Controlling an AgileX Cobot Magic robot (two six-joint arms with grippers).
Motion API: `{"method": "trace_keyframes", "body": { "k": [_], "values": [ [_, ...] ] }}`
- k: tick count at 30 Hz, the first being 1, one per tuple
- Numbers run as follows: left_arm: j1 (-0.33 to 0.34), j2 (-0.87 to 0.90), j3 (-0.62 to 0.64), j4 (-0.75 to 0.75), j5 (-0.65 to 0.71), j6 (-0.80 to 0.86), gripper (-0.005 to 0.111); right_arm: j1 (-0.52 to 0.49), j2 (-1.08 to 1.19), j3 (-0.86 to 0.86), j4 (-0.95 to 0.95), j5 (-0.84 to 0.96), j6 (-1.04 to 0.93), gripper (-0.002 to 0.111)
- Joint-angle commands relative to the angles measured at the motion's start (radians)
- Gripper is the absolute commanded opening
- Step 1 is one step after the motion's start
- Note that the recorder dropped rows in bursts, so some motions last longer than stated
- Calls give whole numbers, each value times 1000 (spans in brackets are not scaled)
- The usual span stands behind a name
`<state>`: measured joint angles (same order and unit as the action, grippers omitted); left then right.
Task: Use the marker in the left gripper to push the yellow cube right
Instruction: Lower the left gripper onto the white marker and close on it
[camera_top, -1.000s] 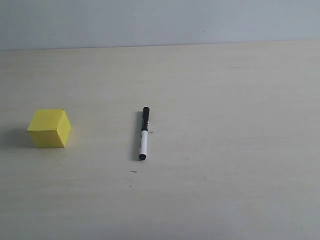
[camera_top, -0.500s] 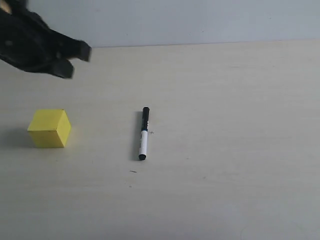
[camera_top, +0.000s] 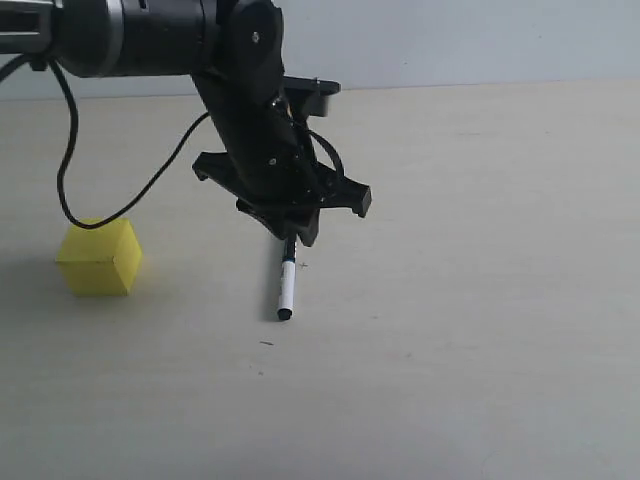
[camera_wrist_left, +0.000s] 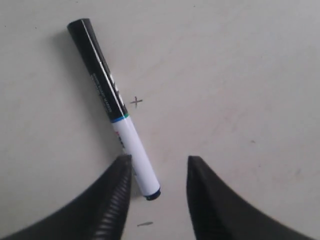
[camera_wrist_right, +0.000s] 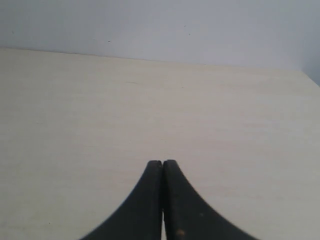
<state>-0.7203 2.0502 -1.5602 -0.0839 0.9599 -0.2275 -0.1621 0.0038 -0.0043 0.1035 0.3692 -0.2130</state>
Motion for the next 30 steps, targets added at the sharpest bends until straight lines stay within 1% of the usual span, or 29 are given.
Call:
{"method": "trace_keyframes", "body": {
  "k": [1, 3, 8, 11, 22, 27, 30],
  "values": [
    [-3, 50, -25, -13, -8, -50, 54, 0, -4, 4, 1, -12, -3, 0],
    [0, 68, -25, -13, -15, -50, 57, 0, -4, 4, 1, -12, -3, 0],
    [2, 102, -25, 8, -25, -50, 57, 0, -4, 4, 1, -12, -3, 0],
    [2, 112, -25, 29, -42, -82, 57, 0, -4, 4, 1, -12, -3, 0],
    [4, 139, -25, 32, -55, -125, 57, 0, -4, 4, 1, -12, -3, 0],
    [4, 152, -25, 130, -63, -216, 57, 0, -4, 4, 1, -12, -3, 0],
    [4, 162, -25, 137, -61, -225, 57, 0, -4, 4, 1, -12, -3, 0]
  ]
}}
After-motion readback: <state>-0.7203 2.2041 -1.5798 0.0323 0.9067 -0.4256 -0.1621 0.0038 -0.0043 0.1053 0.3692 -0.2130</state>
